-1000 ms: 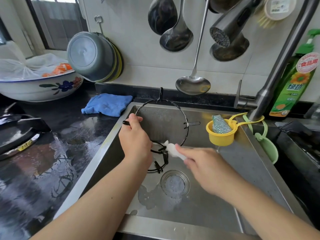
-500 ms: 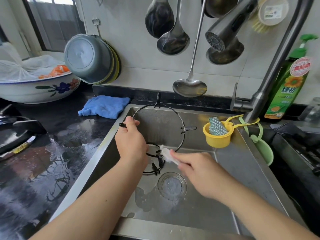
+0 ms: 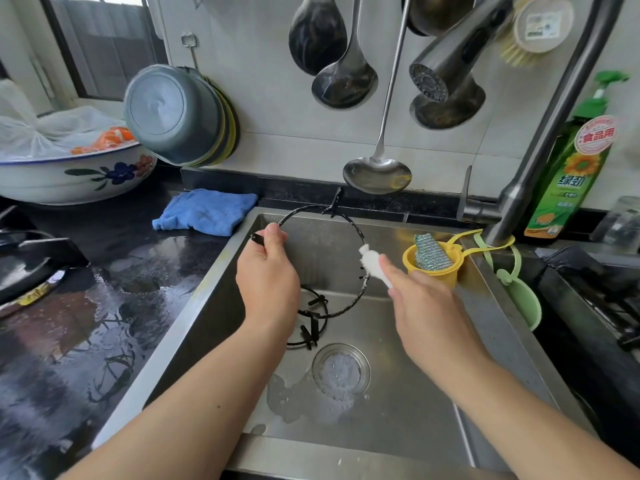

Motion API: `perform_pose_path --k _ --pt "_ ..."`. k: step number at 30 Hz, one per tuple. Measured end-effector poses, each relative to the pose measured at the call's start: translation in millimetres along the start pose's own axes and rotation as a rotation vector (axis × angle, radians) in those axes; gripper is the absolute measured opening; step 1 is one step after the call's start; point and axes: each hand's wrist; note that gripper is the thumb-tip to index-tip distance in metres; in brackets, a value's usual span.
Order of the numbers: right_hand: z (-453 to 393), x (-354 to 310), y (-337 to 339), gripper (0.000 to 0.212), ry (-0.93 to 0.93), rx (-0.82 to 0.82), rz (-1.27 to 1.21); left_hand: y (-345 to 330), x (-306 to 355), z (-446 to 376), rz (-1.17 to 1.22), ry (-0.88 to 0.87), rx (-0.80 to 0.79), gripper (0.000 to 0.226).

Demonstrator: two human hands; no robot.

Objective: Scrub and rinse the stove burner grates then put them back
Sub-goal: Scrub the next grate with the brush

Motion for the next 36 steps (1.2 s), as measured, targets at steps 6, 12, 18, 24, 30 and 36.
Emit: perform_pose_path --k 6,12,18,24,30,36 --pt "-7 10 1 0.066 -0.138 -0.072 0.173 3 3 4 -0.051 -0.116 -0.019 0.038" --pt "-5 8 2 0.053 -0.061 -0.021 0.005 4 2 -2 -0.023 -0.060 0.009 0.036" --pt "-12 20 -4 0.059 -0.120 -0.071 0.160 4 0 -2 -0.075 -0.072 0.007 0.037" --pt "-10 4 0 0.050 -0.013 -0.042 -0.019 4 2 -6 -0.064 -0.015 0.020 0.037" --pt "-9 8 -4 0.049 -0.035 -0.102 0.168 -5 1 13 -0.083 -0.084 -0.074 0.046" --pt "-2 1 -5 0.056 -0.060 -0.069 0.229 -4 7 16 -0.122 -0.090 -0.116 0.042"
Point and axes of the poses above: each hand's wrist, its own z-axis away from the middle knuckle, its own y-axis out of the back of the hand, x = y × z, and after that the axes turned 12 degrees about -y, right-handed
